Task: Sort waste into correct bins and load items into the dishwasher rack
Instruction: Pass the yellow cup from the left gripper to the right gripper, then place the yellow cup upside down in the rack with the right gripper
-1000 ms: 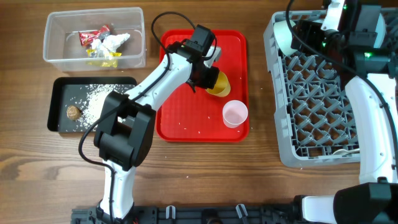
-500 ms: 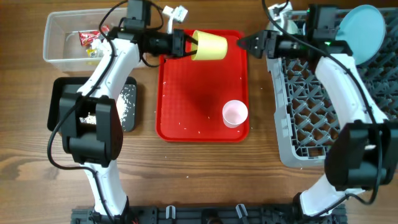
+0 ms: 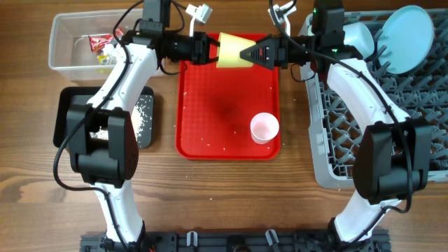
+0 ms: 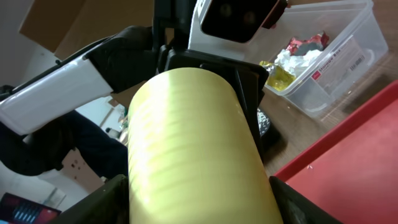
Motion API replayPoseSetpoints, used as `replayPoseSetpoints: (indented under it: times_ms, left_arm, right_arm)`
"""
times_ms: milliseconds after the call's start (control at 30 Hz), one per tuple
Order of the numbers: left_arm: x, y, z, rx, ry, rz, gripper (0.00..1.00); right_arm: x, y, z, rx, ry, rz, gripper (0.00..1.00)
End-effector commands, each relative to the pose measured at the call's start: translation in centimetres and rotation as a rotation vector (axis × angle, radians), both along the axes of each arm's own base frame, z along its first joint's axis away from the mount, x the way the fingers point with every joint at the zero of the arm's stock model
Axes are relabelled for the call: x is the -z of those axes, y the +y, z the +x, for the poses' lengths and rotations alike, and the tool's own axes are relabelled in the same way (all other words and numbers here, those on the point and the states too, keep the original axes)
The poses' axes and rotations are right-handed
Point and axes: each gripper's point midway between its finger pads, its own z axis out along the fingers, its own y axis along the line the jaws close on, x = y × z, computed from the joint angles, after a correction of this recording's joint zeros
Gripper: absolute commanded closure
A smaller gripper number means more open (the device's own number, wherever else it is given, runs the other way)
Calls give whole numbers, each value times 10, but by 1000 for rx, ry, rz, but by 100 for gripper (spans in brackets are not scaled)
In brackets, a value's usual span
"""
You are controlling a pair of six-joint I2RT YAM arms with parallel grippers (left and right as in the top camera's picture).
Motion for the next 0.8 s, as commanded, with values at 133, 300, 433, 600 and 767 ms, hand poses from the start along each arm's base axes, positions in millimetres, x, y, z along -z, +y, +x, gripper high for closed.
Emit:
replayPoseSetpoints:
  times_ms: [133, 300, 433, 600, 767]
  left_arm:
    - [-18, -5, -10, 33, -30, -35, 96]
    - [-14, -4, -6, 12, -35, -9, 28]
    - [-10, -4, -3, -7, -39, 14, 6]
    - [-8, 2, 1, -25, -36, 24, 0]
    - [-7, 3, 4, -37, -38, 35, 0]
  right_arm:
    - [11, 19, -5, -33, 5, -10, 46]
    - [6, 19, -1, -27, -17, -3, 47]
    - [8, 8, 7, 10, -16, -11, 48]
    - [10, -44, 34, 142, -10, -22, 50]
    - [21, -86, 52, 267, 25, -59, 51]
